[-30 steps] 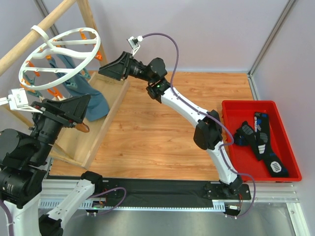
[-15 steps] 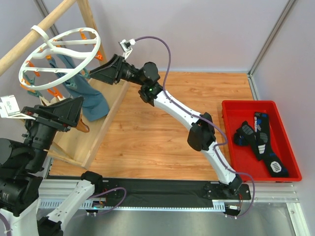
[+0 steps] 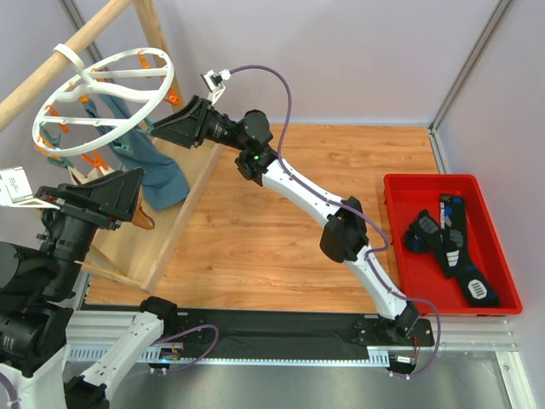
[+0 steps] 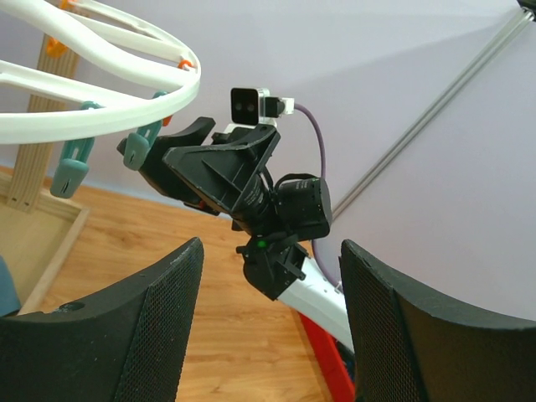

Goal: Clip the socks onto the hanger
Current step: Open the clamp at the hanger.

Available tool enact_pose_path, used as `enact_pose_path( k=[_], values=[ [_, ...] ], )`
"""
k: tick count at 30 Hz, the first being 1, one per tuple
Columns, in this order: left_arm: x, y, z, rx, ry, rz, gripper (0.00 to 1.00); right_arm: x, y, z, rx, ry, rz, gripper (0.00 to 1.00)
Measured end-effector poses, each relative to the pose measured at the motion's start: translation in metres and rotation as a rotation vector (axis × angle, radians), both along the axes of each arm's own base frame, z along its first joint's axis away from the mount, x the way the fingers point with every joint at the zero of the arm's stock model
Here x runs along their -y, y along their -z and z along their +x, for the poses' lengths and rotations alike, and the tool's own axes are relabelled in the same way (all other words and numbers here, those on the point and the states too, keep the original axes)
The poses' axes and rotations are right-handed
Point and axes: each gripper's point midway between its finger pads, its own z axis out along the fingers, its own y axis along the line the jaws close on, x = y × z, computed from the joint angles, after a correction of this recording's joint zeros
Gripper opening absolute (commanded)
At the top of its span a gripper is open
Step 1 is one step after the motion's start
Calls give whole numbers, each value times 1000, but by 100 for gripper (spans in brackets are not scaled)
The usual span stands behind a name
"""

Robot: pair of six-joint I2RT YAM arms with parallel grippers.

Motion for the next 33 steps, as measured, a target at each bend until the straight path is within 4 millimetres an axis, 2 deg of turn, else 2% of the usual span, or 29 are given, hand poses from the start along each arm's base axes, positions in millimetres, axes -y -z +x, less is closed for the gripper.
enact_pose_path(
  k=[9, 15, 20, 24, 25, 28, 33],
  values=[
    [1, 0, 0, 1, 4, 1, 73, -2, -7, -9, 21, -13, 24, 57],
    [1, 0, 0, 1, 4, 1, 73, -2, -7, -10, 18, -18, 28, 46],
    [2, 1, -1, 0, 10, 14, 72, 0, -10, -12, 21, -26, 41, 24],
    [4, 7, 4, -20, 12, 39, 72, 0, -10, -14, 19, -36, 47, 21],
    [4, 8, 6, -27, 11, 47, 72, 0, -8, -14, 19, -37, 46, 13],
    [6, 14, 13, -53, 10, 64, 72, -3, -1, -14, 14, -42, 35, 3],
    [5, 20, 25, -90, -16, 119, 72, -5, 5, -14, -1, -49, 18, 0]
  ],
)
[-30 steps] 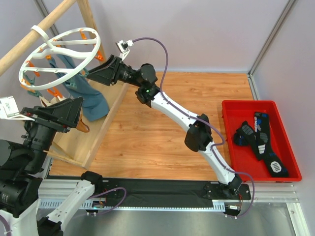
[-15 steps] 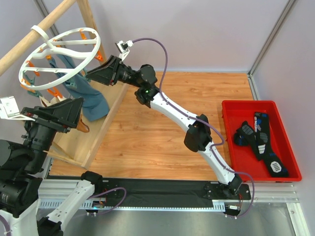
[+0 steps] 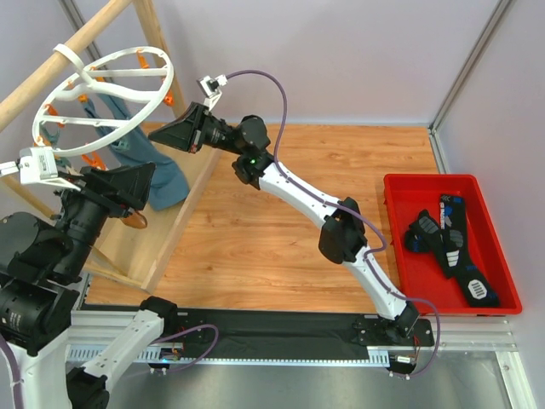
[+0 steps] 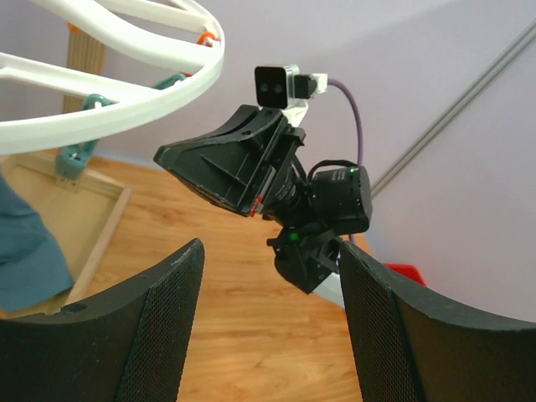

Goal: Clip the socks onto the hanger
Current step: Open the clamp at the hanger.

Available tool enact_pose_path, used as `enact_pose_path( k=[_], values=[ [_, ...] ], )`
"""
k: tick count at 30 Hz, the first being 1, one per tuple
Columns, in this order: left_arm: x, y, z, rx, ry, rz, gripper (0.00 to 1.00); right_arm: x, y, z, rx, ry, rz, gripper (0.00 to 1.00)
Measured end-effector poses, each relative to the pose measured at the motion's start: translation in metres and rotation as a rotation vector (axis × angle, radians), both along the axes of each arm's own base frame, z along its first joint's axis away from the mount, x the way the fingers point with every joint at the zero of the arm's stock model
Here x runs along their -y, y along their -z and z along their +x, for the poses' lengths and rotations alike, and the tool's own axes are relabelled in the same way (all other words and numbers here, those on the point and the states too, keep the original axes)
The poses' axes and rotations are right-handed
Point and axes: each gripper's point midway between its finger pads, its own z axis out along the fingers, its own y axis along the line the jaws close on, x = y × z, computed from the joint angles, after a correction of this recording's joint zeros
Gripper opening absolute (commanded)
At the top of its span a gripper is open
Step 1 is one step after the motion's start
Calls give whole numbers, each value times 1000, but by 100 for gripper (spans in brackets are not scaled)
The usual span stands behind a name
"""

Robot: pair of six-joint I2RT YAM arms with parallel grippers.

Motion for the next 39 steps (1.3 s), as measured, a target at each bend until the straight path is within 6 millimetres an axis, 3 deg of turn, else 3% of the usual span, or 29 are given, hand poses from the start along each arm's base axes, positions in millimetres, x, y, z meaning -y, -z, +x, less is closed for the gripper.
enact_pose_path(
  k=[2, 3, 5, 8, 12, 24, 31, 39],
  values=[
    [-1, -2, 5, -15, -13, 27, 70, -1, 5, 0, -9, -2, -17, 2],
    [-2, -4, 8, -16, -19, 39, 70, -2, 12, 1, -19, 3, -39, 17],
    [-2, -6, 13, -17, -29, 53, 70, -4, 23, 3, -32, 14, -79, 26],
    [-4, -3, 12, -21, -36, 57, 70, -6, 32, 6, -19, 41, -117, 58],
    [-7, -5, 4, -4, -36, 51, 70, -5, 30, 6, 7, 54, -112, 69],
    [-5, -7, -4, 13, -15, 46, 70, 3, -12, 2, 111, 79, -6, 72],
    [-4, -7, -7, 16, -5, 46, 71, -3, -4, 9, 102, 96, -24, 72],
    [-4, -9, -11, 30, -1, 41, 71, -10, 9, 11, 92, 92, -38, 62]
  ],
)
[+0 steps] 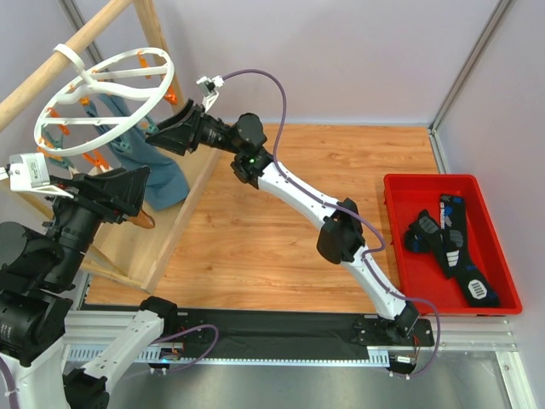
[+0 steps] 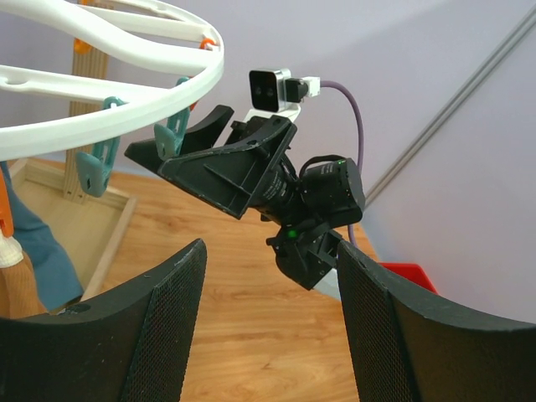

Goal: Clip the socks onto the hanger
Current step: Open the clamp at the hanger.

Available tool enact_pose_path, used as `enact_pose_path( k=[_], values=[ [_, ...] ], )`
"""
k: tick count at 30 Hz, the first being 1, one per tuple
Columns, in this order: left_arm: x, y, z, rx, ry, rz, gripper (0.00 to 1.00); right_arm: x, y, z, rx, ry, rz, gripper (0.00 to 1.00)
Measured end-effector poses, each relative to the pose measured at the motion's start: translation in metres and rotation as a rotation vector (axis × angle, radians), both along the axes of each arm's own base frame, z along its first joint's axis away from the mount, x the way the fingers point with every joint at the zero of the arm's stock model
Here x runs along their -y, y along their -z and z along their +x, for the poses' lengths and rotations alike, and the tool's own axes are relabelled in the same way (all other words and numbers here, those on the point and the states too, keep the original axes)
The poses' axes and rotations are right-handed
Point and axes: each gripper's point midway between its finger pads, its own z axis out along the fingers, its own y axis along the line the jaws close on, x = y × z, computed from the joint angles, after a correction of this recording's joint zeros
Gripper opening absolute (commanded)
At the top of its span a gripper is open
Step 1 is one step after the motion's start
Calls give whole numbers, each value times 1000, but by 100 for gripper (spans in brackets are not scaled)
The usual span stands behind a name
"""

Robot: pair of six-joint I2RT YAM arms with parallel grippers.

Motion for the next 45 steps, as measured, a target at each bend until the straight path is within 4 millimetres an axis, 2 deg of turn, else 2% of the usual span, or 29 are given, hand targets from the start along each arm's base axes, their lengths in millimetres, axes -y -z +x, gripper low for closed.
enact_pose_path(
  k=[7, 15, 18, 19, 21, 28, 30, 32, 35, 39, 41, 45],
  values=[
    [0, 1, -1, 1, 0, 0, 71, -2, -3, -8, 11, -11, 14, 63],
    [-1, 2, -3, 5, 0, -2, 71, 2, -13, -11, 33, -12, 42, 55],
    [0, 4, -2, -1, 2, 0, 71, 2, -13, -11, 31, -14, 42, 49],
    [0, 5, -1, -4, 2, 0, 71, 2, -13, -12, 31, -15, 42, 44],
    [1, 7, 0, -8, 3, 1, 71, 2, -14, -12, 33, -17, 45, 39],
    [1, 11, 3, -16, 0, 3, 69, 4, -16, -15, 36, -30, 56, 6],
    [1, 12, 4, -22, -5, -4, 70, 4, -15, -16, 30, -35, 54, 6],
    [0, 15, 8, -36, -15, -13, 69, 4, -11, -16, 21, -37, 41, 1],
    [1, 17, 18, -62, -32, -21, 67, 3, -3, -16, 2, -40, 8, 0],
    [7, 13, 50, -112, -57, -11, 62, 2, 1, -16, -22, -30, -52, 0],
    [10, 17, 68, -144, -71, -8, 63, 4, -2, -18, -17, -24, -73, 0],
    [13, 30, 91, -211, -103, -24, 64, 12, -13, -23, 0, -8, -98, 0]
  ],
)
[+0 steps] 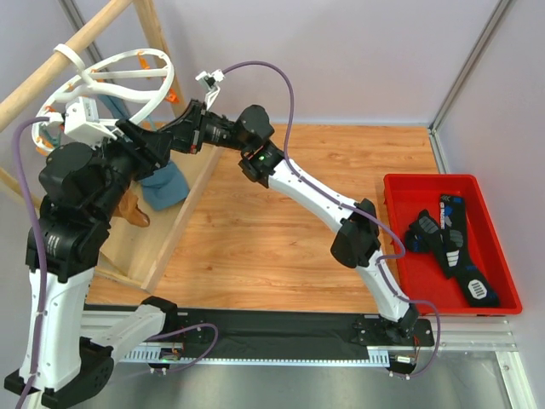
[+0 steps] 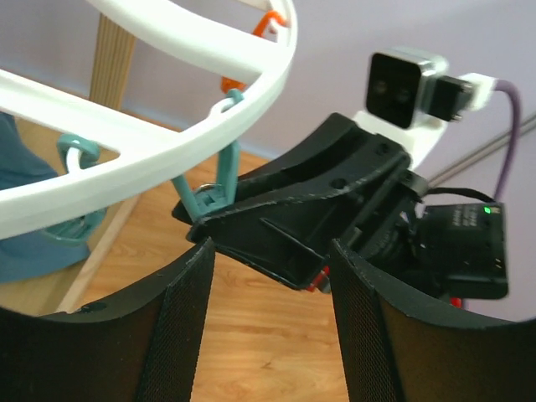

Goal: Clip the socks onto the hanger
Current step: Open the clamp at the hanger.

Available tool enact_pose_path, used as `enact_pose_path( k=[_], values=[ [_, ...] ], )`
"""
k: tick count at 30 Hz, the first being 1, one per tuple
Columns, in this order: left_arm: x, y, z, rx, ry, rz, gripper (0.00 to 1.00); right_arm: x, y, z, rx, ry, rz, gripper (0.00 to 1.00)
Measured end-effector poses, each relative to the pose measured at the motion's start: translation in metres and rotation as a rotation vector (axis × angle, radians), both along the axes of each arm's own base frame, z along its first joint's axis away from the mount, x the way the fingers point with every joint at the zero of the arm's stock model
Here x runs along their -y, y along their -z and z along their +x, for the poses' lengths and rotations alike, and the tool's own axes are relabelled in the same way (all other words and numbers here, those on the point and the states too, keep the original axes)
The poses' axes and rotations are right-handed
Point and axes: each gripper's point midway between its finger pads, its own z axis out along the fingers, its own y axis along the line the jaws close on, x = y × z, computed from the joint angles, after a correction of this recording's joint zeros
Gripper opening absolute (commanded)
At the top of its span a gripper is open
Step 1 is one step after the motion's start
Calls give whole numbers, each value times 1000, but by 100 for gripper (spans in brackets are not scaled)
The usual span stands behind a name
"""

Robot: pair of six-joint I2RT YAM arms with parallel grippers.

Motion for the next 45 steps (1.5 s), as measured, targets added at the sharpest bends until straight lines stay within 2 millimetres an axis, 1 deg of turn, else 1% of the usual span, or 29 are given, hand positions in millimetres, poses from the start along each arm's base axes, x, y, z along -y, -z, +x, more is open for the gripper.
enact_pose_path(
  k=[2, 3, 4, 6, 7, 9, 12, 13, 15, 18, 22, 26, 30, 33, 37, 45],
  values=[
    [-1, 4, 5, -22, -19, -20, 63, 3, -6, -1, 15, 14, -4, 0],
    [-3, 5, 5, -27, -34, -33, 60, 5, -7, -1, 18, 18, -12, 0],
    [-5, 3, 4, -20, -46, -42, 54, 6, -8, -1, 22, 21, -20, 0],
    [-11, 0, 0, 17, -75, -62, 50, 6, -7, -2, 27, 21, -29, 0],
    [-17, -1, -5, 44, -97, -67, 50, 6, -6, -2, 28, 20, -34, 0],
    [-23, -3, -10, 65, -119, -67, 53, 6, -4, -3, 31, 16, -45, 0],
    [-33, -20, -18, 127, -154, -81, 61, 5, -1, -4, 30, 13, -58, 0],
    [-34, -24, -19, 140, -160, -86, 63, 5, -1, -4, 31, 12, -60, 0],
    [-35, -29, -18, 154, -166, -93, 63, 5, 0, -4, 32, 12, -62, 0],
    [-33, -25, -10, 136, -167, -86, 63, 5, 0, -4, 32, 11, -63, 0],
    [-27, -17, 7, 100, -164, -70, 63, 5, 1, -5, 37, 7, -65, 0],
    [-22, -9, 19, 65, -158, -52, 62, 4, 5, -4, 42, 8, -81, 0],
    [-20, -7, 24, 45, -156, -32, 63, 4, 9, -2, 36, 11, -99, 0],
    [-20, -5, 26, 35, -156, -20, 64, 3, 11, -1, 41, 14, -104, 0],
    [-22, -3, 24, 25, -165, -14, 68, 3, 14, -1, 45, 16, -116, 0],
    [-37, 0, 8, 40, -220, -18, 65, 1, 17, -1, 63, 20, -124, 0]
  ],
)
